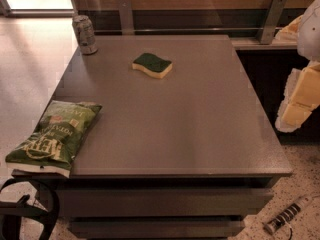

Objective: Pick sponge

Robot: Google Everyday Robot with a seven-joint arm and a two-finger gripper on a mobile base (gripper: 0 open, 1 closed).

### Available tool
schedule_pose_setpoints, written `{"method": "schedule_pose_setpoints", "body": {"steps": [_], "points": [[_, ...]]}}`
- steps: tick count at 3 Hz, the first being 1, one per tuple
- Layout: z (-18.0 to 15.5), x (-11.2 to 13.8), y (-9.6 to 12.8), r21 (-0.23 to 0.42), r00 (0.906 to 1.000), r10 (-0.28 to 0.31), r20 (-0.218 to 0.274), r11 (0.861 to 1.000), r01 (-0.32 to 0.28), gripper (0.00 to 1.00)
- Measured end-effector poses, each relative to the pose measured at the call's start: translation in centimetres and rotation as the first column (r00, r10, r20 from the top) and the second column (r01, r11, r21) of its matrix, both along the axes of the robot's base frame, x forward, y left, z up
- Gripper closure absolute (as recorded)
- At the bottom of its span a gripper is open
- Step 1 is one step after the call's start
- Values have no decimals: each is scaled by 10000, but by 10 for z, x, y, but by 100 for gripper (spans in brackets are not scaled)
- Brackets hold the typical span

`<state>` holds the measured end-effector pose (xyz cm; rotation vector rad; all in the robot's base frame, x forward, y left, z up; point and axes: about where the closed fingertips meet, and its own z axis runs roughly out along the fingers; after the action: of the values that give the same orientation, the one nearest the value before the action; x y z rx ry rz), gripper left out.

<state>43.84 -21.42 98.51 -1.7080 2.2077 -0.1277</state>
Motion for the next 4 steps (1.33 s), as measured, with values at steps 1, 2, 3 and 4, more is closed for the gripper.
{"method": "schedule_pose_setpoints", "body": {"steps": [1,2,3,4], "points": [[0,1,0,29,10000,-18,35,10000,17,0],[3,24,-3,808,9949,-510,867,9958,440,0],[-6,56,0,2380,9809,-1084,1614,9689,679,0],[-10,100,13,4196,9591,-1490,2409,9070,355,0]]}}
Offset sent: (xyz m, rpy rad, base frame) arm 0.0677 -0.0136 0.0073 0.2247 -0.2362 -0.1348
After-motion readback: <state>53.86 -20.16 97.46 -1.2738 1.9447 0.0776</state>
